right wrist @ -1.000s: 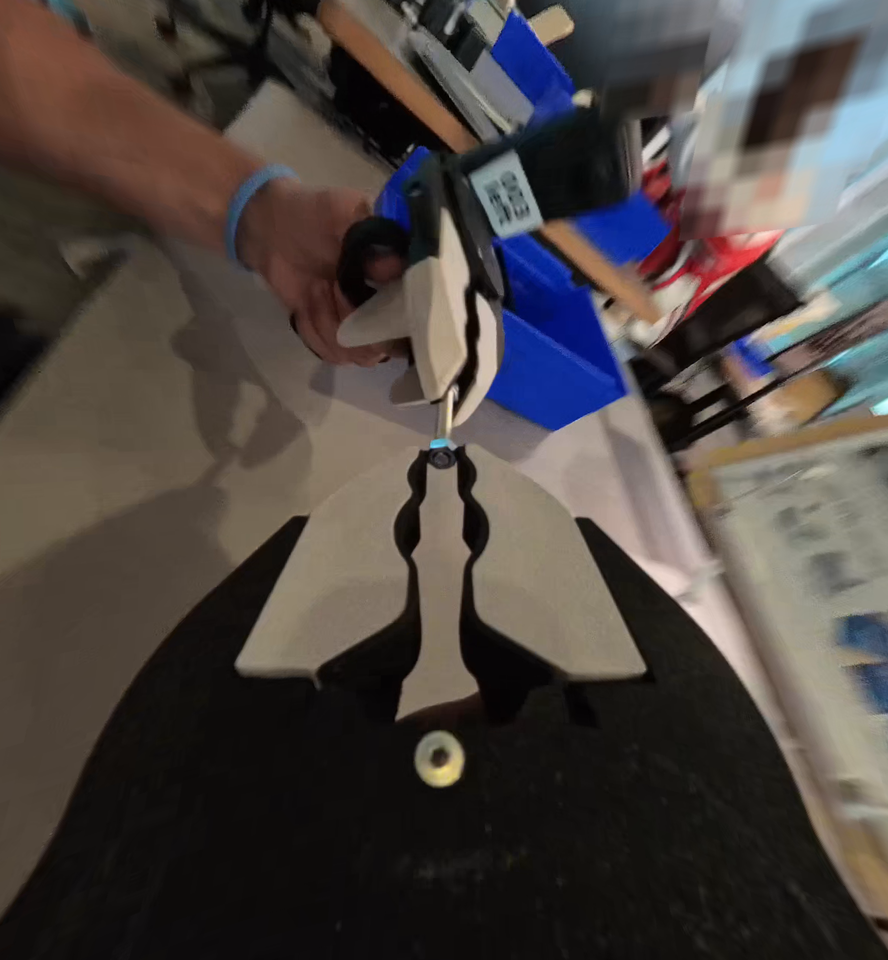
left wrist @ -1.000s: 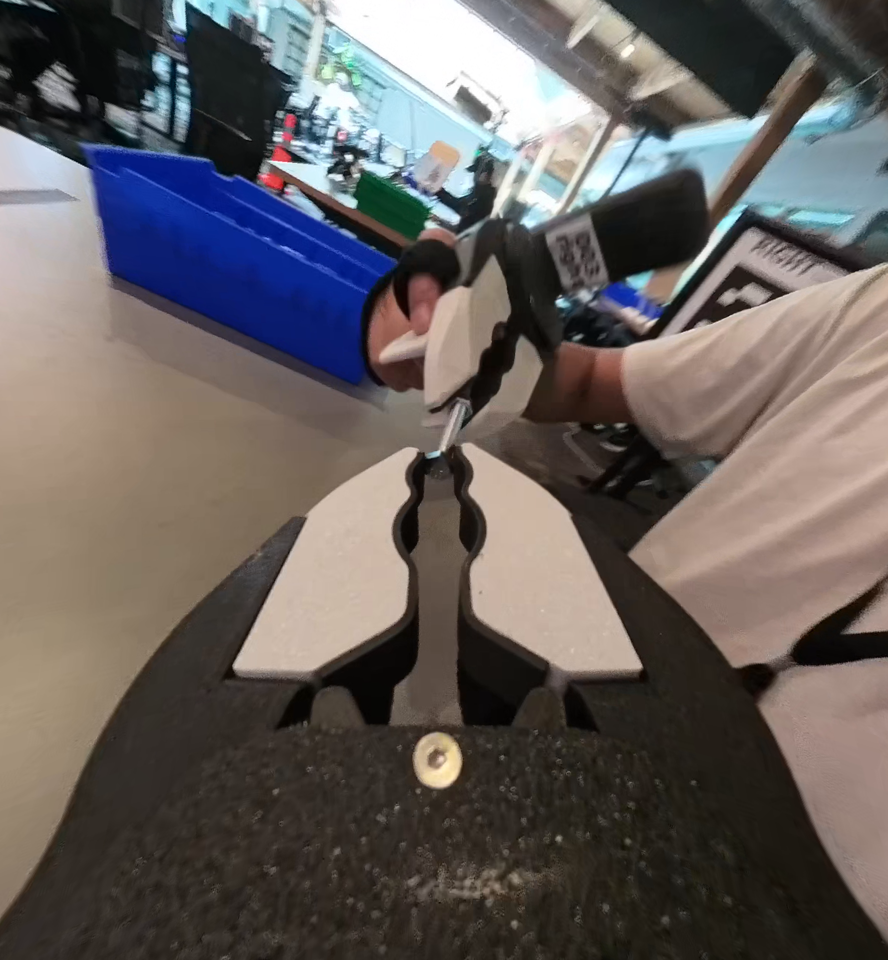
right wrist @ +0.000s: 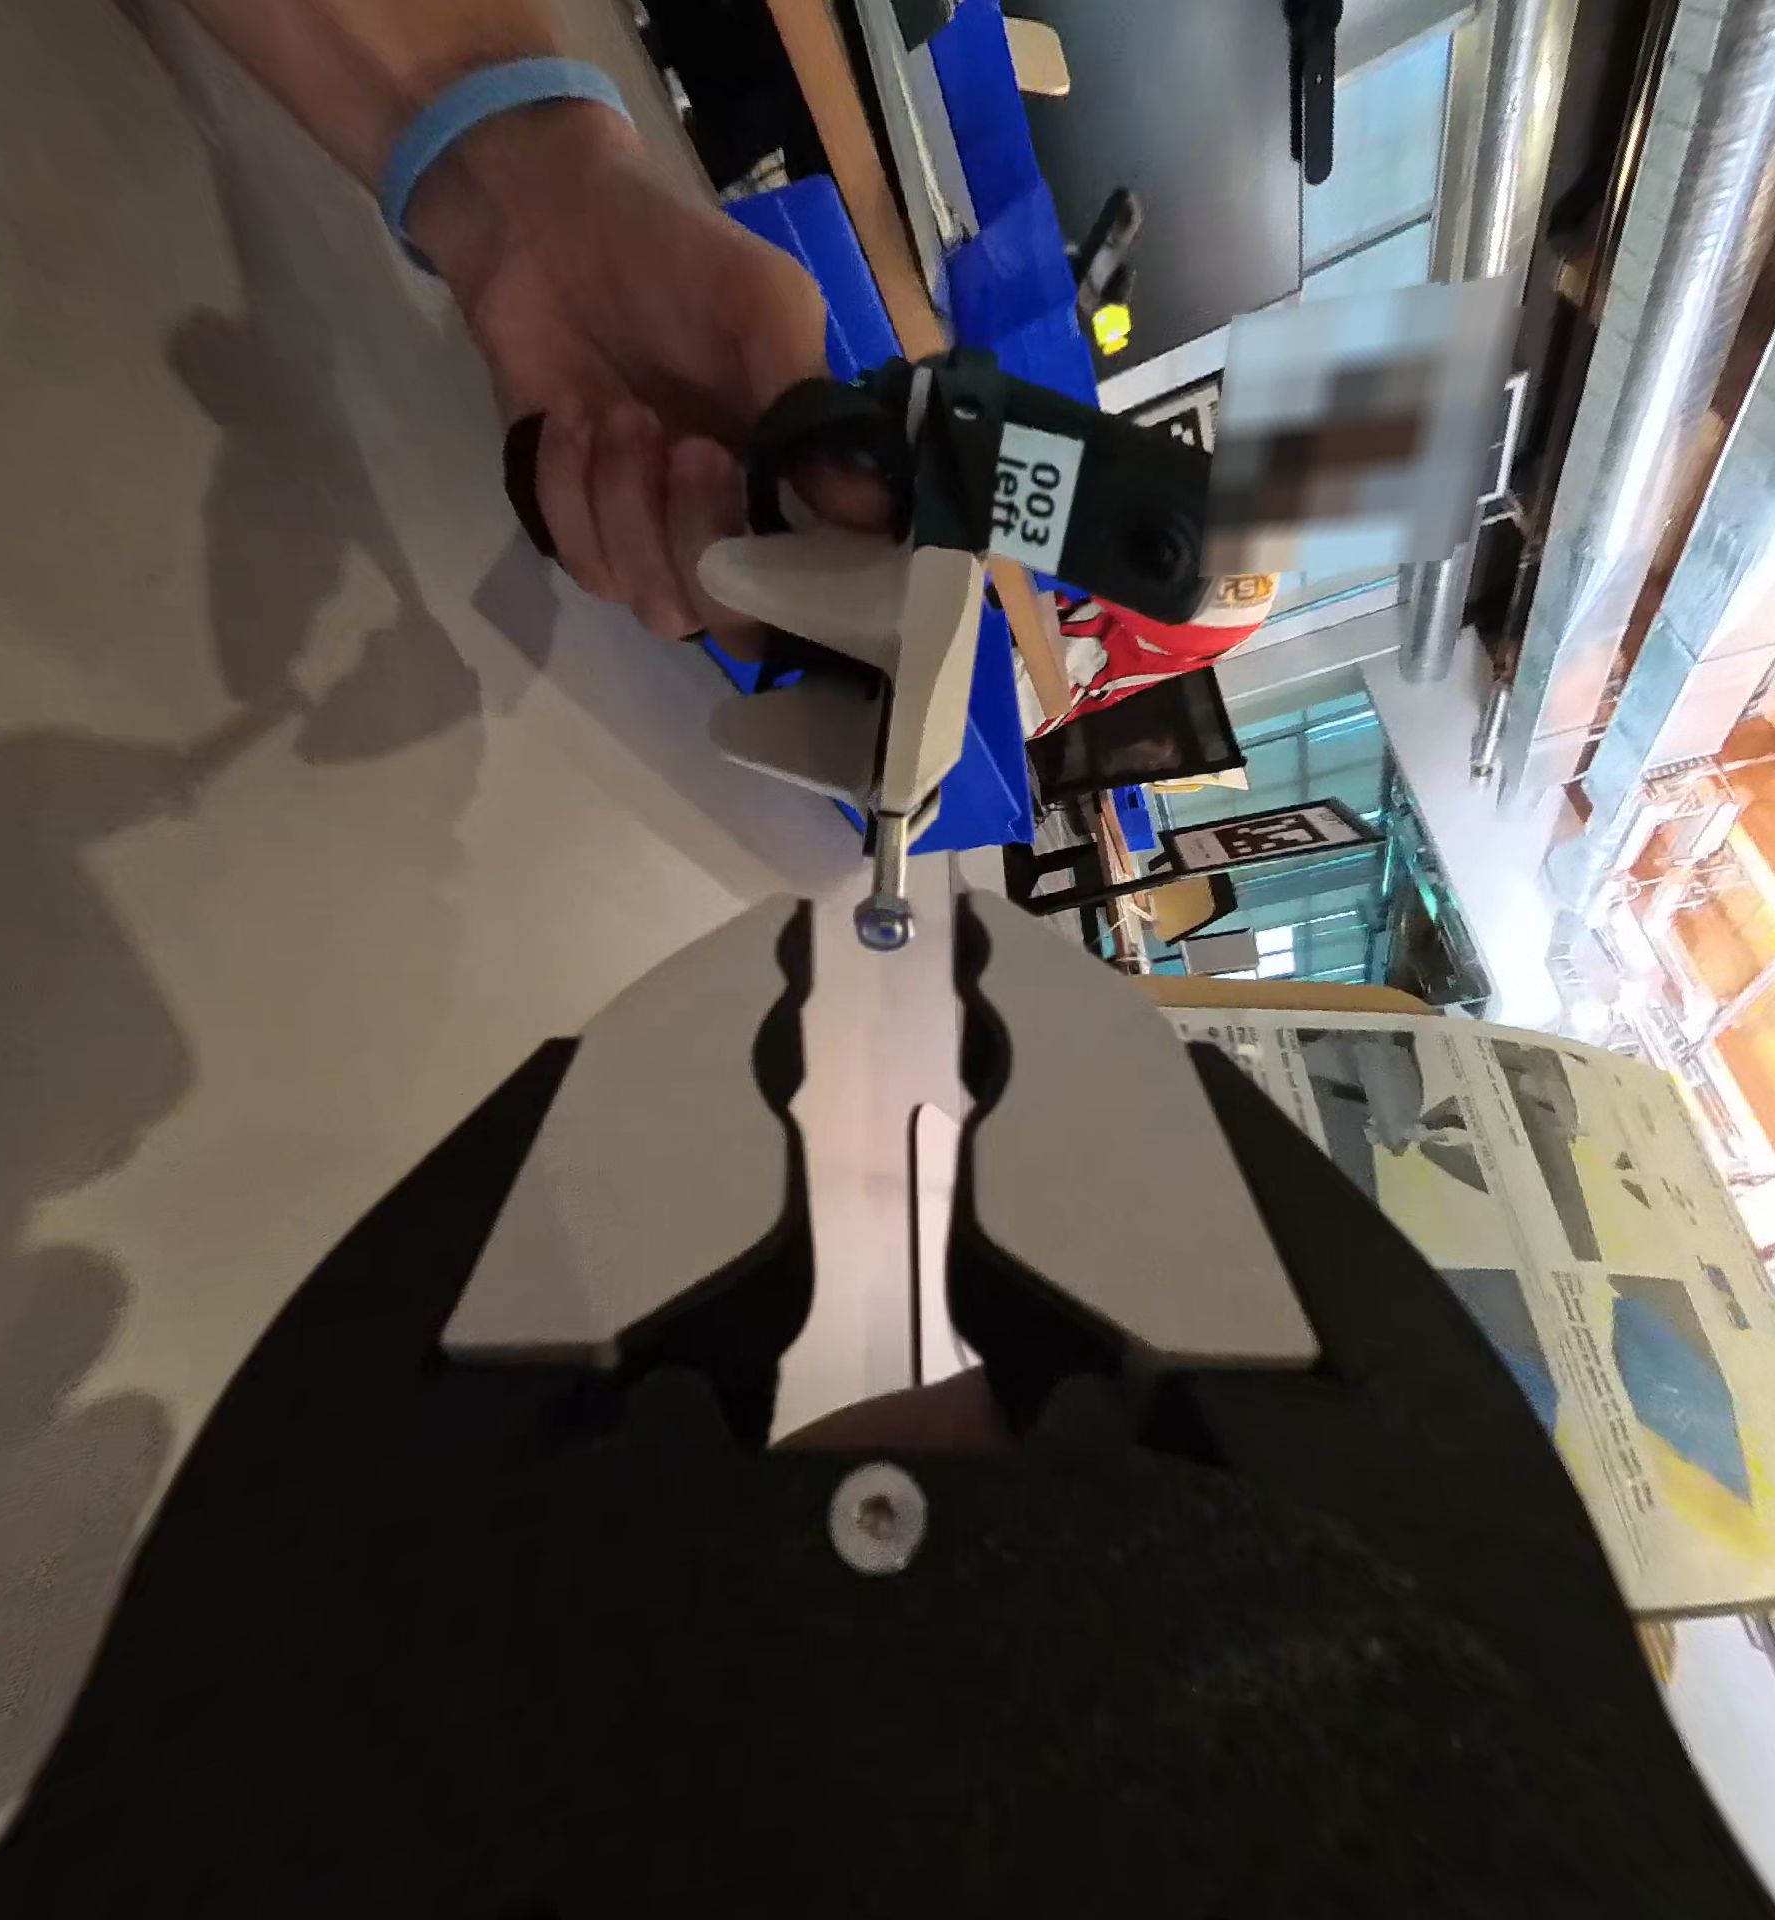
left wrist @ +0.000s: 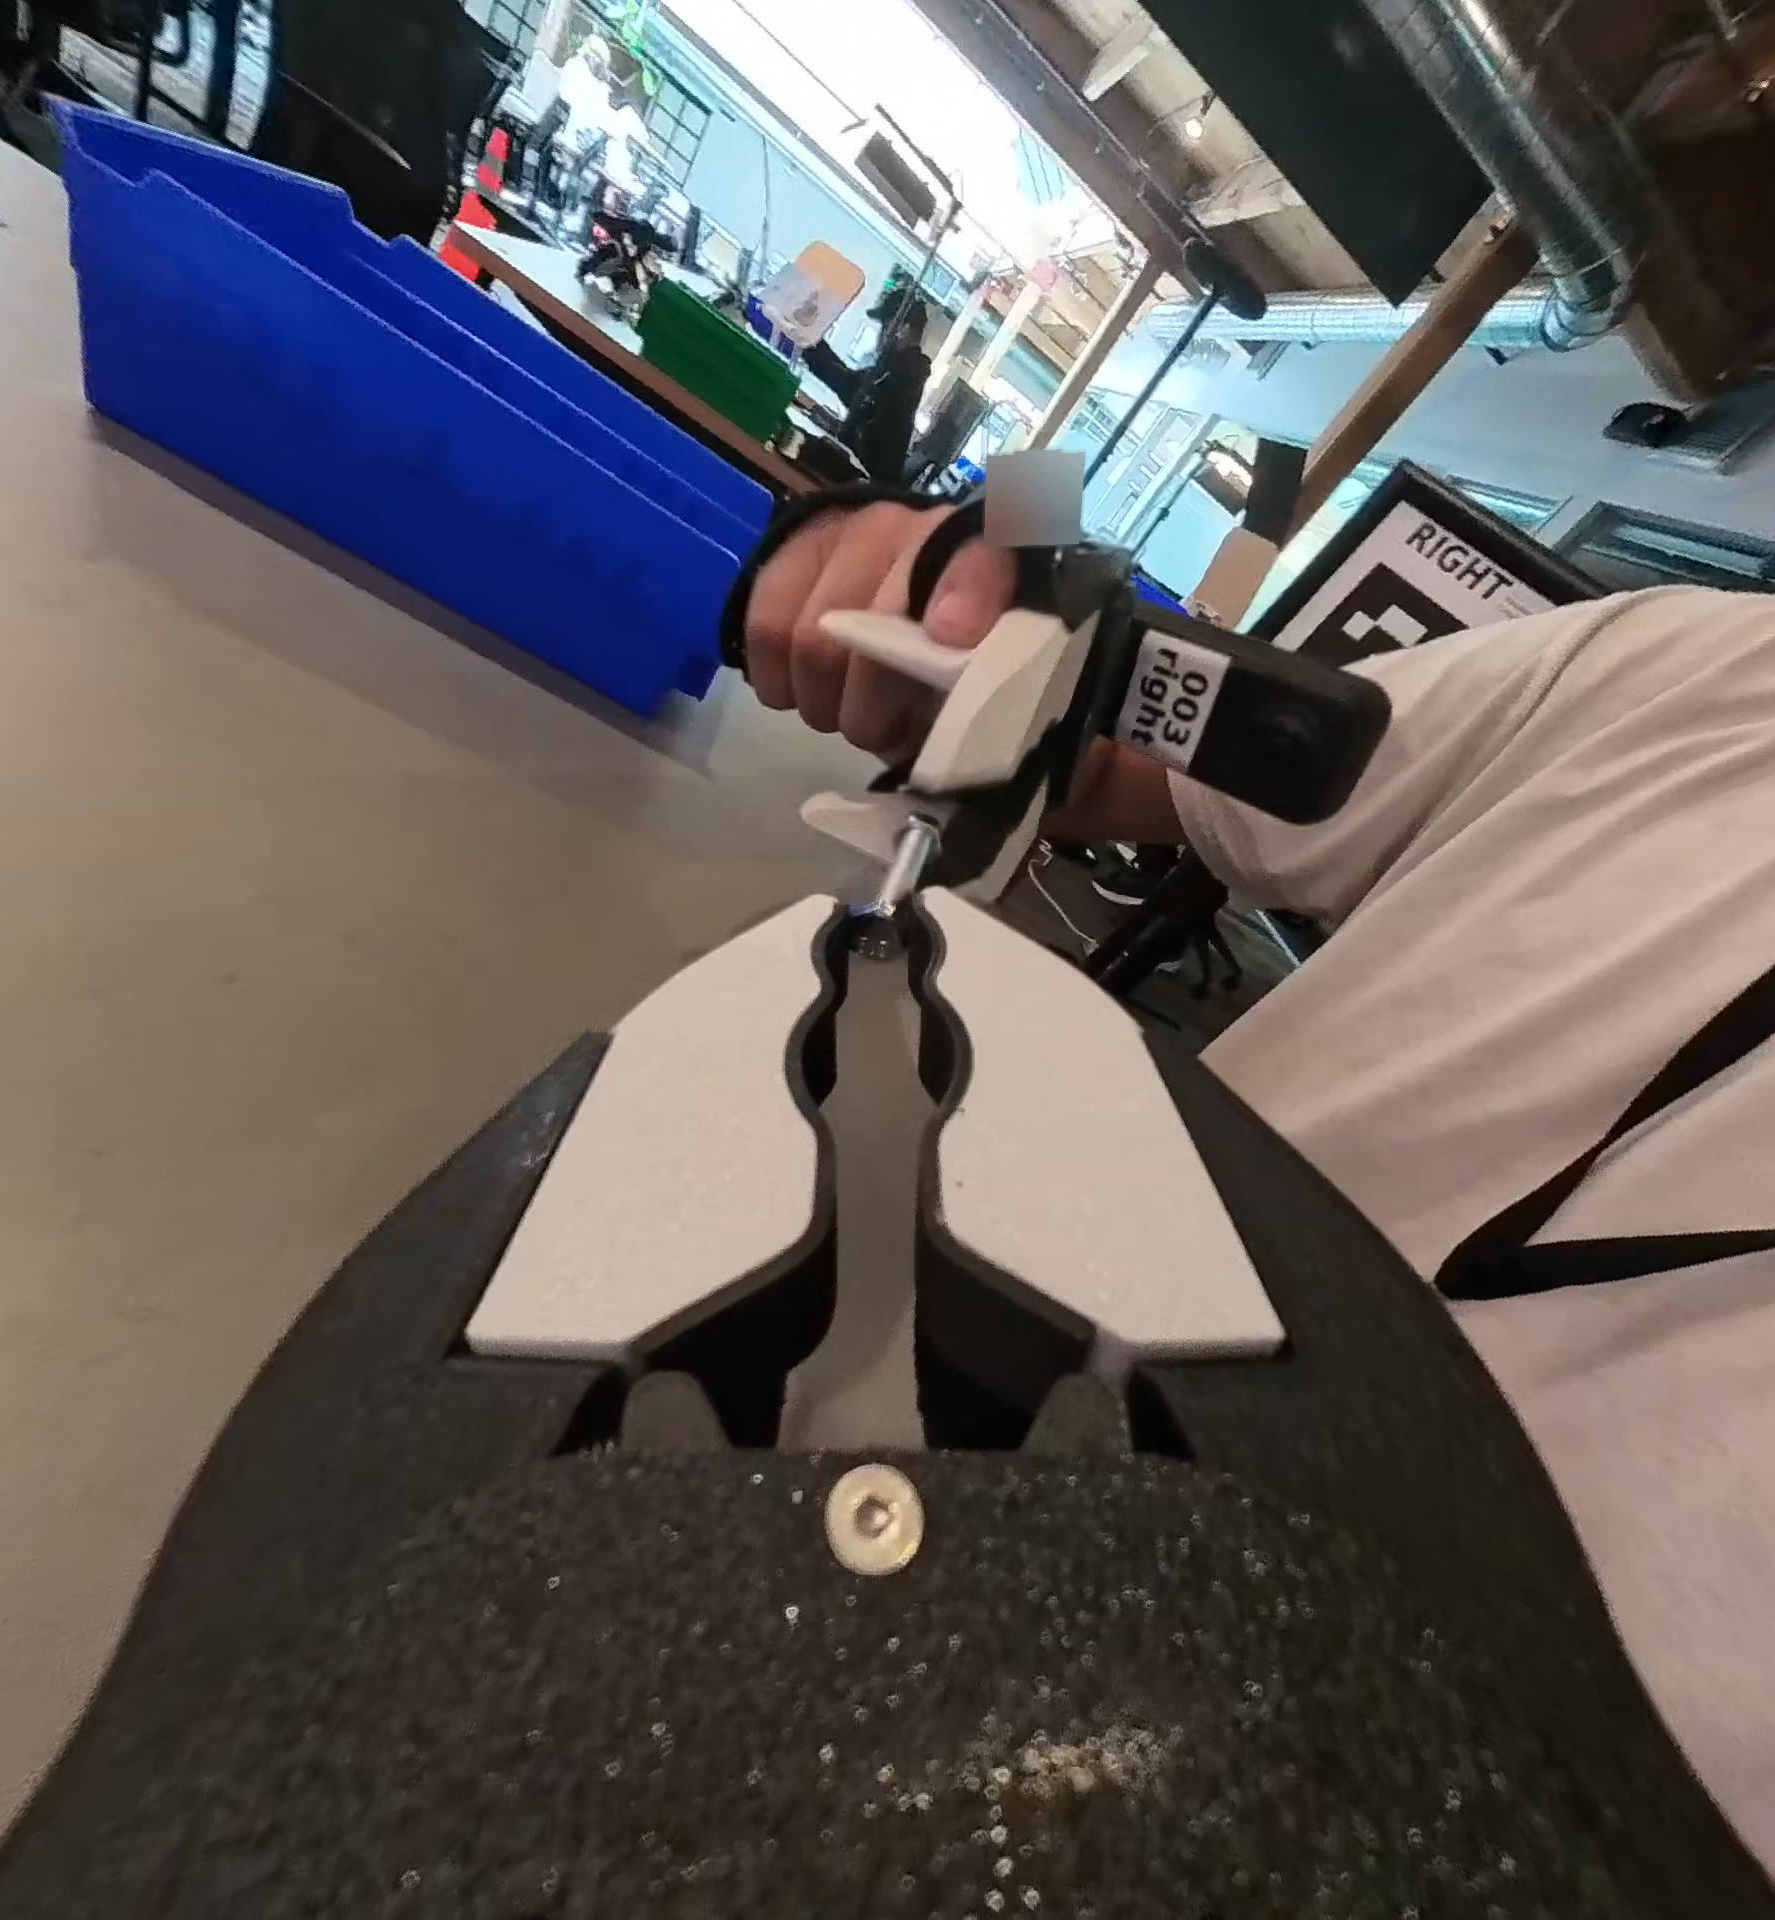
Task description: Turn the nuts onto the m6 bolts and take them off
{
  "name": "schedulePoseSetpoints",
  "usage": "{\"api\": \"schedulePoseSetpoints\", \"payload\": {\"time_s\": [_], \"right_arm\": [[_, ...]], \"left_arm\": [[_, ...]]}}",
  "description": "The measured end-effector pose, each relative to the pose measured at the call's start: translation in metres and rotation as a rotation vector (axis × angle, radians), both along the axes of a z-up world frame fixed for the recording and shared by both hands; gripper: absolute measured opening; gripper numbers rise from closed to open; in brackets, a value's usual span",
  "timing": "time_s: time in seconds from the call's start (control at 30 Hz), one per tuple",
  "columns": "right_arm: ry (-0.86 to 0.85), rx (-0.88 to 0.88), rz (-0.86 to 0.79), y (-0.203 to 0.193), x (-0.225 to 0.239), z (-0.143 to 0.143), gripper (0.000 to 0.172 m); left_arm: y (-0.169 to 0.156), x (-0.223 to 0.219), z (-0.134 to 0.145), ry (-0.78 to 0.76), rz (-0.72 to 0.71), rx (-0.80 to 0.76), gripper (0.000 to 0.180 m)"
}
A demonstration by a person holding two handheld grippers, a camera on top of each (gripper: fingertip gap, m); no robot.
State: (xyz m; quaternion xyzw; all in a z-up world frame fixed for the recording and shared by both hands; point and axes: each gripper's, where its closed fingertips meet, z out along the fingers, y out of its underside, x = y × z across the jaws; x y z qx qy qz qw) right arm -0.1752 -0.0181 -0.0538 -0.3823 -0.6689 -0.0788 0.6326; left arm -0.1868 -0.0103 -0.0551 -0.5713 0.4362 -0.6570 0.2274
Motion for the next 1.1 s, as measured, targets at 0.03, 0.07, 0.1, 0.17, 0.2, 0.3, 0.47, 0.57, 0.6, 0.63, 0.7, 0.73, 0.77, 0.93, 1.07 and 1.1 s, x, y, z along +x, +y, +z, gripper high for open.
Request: {"api": "schedulePoseSetpoints", "payload": {"time_s": [0.03, 0.07, 0.1, 0.17, 0.2, 0.3, 0.47, 0.57, 0.6, 0.63, 0.7, 0.73, 0.77, 0.93, 1.07, 1.1], "right_arm": [[-0.011, -0.009, -0.003, 0.002, 0.000, -0.002, 0.015], [-0.017, -0.021, -0.015, 0.005, 0.000, -0.004, 0.011], [-0.017, -0.041, -0.016, 0.006, 0.000, -0.006, 0.011], [0.037, -0.141, -0.011, 0.005, 0.000, -0.003, 0.010], [0.086, -0.240, -0.005, 0.004, -0.001, -0.001, 0.010], [0.260, -0.671, -0.015, 0.008, 0.000, -0.004, 0.010], [0.590, -1.446, 0.028, 0.008, -0.002, -0.012, 0.010], [0.830, -1.937, 0.112, 0.007, -0.003, -0.009, 0.010], [0.900, -2.049, 0.133, 0.008, -0.002, -0.009, 0.010], [0.950, -2.116, 0.145, 0.010, -0.002, -0.010, 0.010], [0.967, -2.122, 0.190, 0.008, -0.002, -0.011, 0.011], [0.951, -2.069, 0.193, 0.008, -0.002, -0.014, 0.023], [0.944, -1.992, 0.170, 0.010, -0.002, -0.018, 0.042], [0.536, -1.154, -0.037, 0.021, 0.010, -0.040, 0.060], [0.223, -0.387, -0.072, 0.018, 0.015, -0.015, 0.045], [0.174, -0.277, -0.063, 0.016, 0.014, -0.010, 0.042]], "left_arm": [[-0.002, 0.000, 0.001, -0.008, -0.012, -0.003, 0.010], [-0.003, 0.001, 0.001, -0.012, -0.017, -0.008, 0.010], [-0.003, 0.001, 0.000, -0.004, -0.012, -0.002, 0.010], [-0.004, 0.001, 0.001, -0.009, -0.010, 0.014, 0.010], [-0.004, 0.001, 0.003, -0.018, 0.000, 0.033, 0.010], [0.002, 0.002, 0.003, 0.019, 0.090, 0.185, 0.010], [0.010, 0.002, -0.002, 0.106, 0.228, 0.458, 0.010], [0.013, 0.003, -0.006, 0.147, 0.262, 0.533, 0.010], [0.014, 0.004, -0.008, 0.168, 0.269, 0.553, 0.010], [0.015, 0.004, -0.010, 0.185, 0.274, 0.565, 0.010], [0.013, 0.004, -0.007, 0.166, 0.259, 0.520, 0.010], [0.011, 0.003, -0.004, 0.141, 0.234, 0.472, 0.010], [0.010, 0.002, 0.000, 0.116, 0.221, 0.424, 0.010], [0.015, -0.005, 0.008, 0.037, 0.168, 0.195, 0.010], [0.013, -0.003, 0.001, 0.039, 0.112, 0.089, 0.010], [0.012, -0.002, 0.000, 0.038, 0.102, 0.077, 0.010]]}}
